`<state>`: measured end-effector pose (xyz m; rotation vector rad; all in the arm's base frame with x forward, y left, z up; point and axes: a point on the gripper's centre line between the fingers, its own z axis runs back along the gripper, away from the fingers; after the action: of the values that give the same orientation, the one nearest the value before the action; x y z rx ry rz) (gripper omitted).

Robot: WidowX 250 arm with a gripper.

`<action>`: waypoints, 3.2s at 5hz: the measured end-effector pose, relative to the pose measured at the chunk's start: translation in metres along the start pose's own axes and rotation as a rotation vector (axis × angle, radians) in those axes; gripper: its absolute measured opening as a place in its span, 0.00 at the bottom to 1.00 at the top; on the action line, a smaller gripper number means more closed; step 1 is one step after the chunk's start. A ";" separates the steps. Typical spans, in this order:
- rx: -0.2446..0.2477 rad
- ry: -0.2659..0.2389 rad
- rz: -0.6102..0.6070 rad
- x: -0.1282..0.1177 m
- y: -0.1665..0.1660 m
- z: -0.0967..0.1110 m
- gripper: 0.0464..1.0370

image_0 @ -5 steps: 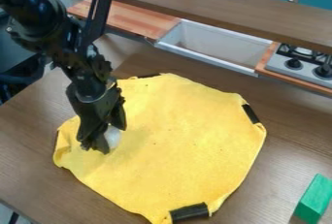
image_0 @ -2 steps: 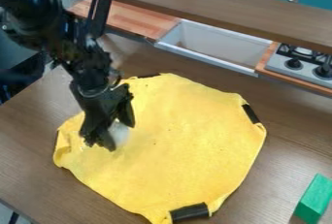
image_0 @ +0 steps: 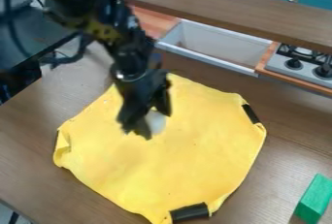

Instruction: Move the brown object from the bottom left side of the yellow cloth to the left side of the table

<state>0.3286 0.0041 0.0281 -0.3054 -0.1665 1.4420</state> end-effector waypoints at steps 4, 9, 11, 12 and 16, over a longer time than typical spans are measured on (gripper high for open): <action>0.000 0.032 -0.178 -0.112 -0.085 -0.047 0.71; -0.039 0.021 -0.247 -0.163 -0.100 -0.079 0.79; -0.018 0.039 -0.238 -0.158 -0.093 -0.083 0.96; -0.020 0.051 -0.218 -0.146 -0.093 -0.074 0.96; -0.033 0.170 -0.148 -0.090 -0.090 0.017 0.96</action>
<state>0.3973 -0.0925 0.0781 -0.4323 -0.0730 1.2611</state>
